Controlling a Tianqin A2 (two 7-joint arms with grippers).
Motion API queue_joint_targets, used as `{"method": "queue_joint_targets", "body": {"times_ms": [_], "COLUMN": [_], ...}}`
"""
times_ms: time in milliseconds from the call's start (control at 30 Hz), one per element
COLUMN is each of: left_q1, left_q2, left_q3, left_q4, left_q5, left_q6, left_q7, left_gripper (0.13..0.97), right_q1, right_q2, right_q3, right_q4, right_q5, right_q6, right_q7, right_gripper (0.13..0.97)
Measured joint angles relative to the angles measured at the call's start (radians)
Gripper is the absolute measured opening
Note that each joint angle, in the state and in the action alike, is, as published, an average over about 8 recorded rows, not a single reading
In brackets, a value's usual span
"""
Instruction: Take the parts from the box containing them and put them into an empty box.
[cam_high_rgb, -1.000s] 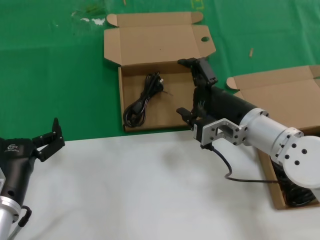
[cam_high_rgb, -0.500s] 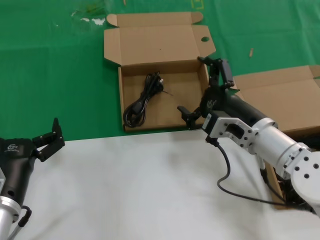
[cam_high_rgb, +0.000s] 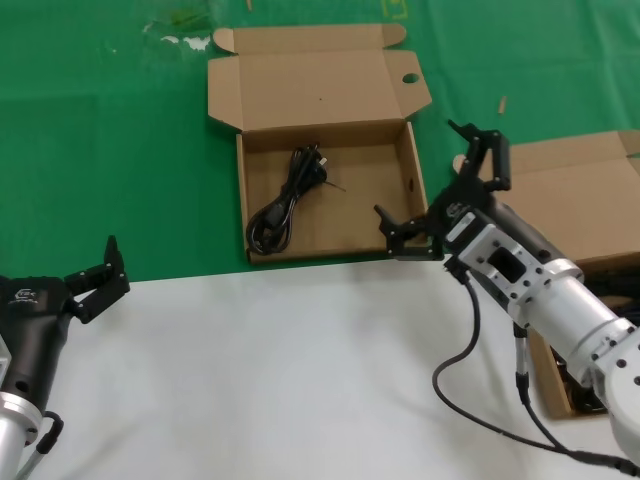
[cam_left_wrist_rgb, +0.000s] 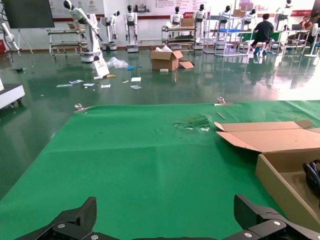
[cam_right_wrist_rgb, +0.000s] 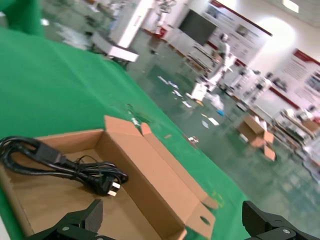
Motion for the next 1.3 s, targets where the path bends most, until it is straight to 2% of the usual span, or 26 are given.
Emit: {"method": "queue_joint_targets", "body": {"times_ms": [1000, 1300], "left_q1": [0.0, 0.0], "left_q2": [0.0, 0.0], "left_q3": [0.0, 0.0], "left_q4": [0.0, 0.0], "left_q5": [0.0, 0.0], "left_q6": [0.0, 0.0], "left_q7": [0.0, 0.0], "left_gripper": [0.966, 0.966], "right_q1": [-0.237, -0.262], "right_q2": [-0.065, -0.072], "right_q3": [0.197, 0.217], "right_q4": [0.103, 0.114], "right_q5": [0.242, 0.268], "right_q6": [0.163, 0.18], "right_q7": [0.262, 0.289], "right_gripper": [0.966, 0.966]}}
